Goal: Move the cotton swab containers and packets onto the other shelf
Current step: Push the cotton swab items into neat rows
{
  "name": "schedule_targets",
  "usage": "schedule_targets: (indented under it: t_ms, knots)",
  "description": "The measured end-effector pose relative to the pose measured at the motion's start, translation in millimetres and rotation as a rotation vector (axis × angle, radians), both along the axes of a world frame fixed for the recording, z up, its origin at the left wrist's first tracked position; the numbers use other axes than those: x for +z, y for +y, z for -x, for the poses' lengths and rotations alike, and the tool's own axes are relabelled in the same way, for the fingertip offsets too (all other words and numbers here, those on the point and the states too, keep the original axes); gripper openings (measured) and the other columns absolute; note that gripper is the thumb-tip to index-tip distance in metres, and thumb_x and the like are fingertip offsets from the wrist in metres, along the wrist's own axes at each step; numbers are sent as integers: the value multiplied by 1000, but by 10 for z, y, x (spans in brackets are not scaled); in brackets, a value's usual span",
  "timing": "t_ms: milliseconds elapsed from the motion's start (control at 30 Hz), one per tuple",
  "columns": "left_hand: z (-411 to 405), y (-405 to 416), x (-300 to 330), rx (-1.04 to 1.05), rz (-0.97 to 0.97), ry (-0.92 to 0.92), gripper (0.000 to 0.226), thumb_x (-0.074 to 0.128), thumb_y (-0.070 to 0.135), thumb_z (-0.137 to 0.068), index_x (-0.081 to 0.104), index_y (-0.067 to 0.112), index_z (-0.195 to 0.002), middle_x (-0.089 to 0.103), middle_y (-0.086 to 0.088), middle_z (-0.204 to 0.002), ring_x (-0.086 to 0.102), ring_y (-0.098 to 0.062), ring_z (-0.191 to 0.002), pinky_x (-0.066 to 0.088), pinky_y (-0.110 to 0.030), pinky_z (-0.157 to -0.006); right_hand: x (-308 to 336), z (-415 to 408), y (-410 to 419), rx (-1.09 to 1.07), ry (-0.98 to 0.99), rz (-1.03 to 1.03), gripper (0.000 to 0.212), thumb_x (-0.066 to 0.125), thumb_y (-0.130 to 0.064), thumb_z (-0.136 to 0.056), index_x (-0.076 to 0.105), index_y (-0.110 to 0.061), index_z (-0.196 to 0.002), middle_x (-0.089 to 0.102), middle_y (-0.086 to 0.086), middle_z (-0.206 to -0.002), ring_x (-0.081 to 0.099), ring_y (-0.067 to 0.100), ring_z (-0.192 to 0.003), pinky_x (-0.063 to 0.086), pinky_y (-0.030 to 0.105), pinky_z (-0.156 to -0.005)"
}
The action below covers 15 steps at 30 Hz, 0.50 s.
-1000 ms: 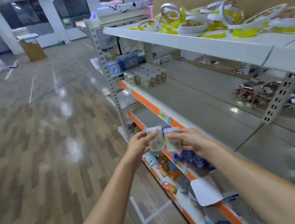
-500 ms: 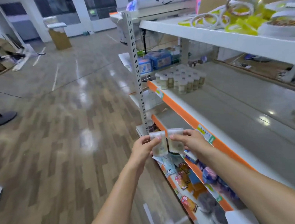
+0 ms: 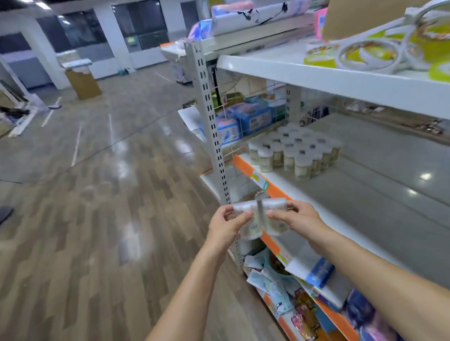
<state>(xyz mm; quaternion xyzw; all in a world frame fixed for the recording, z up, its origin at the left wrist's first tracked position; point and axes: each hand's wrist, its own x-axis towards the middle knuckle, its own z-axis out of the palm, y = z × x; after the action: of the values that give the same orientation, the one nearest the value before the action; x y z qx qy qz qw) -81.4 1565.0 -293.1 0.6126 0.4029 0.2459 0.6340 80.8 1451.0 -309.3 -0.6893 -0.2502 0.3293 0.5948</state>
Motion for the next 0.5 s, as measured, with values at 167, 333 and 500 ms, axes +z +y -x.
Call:
schedule_targets:
  t_ms: [167,333,500]
  knots:
    - [-391,447,91,-98,-104,-27,53,81,38,-80,55,36,-125,67,-2,-110,69,2,-83,53,-17,-58,-18,-320,307,-99,-1,-3,27,88,-25,-74,75,-16,-96,71,-18,-64,62,-7,-55,43,8,-50]
    - [-796,731,33,-197,-233,38,47,82,31,-79,56,30,-118,66,-2,-98,65,-8,-81,53,-28,-70,-103,-534,517,-241,53,-18,37,90,-24,-70,73,-14,-102,79,0,-89,74,12,-79,55,25,-66]
    - [-1160,1057,2,-371,-450,108,50,78,44,-75,52,33,-116,59,9,-108,64,-4,-85,55,-25,-73,-159,-679,714,-443,33,7,34,87,-26,-74,71,-21,-104,75,0,-97,73,12,-83,56,22,-62]
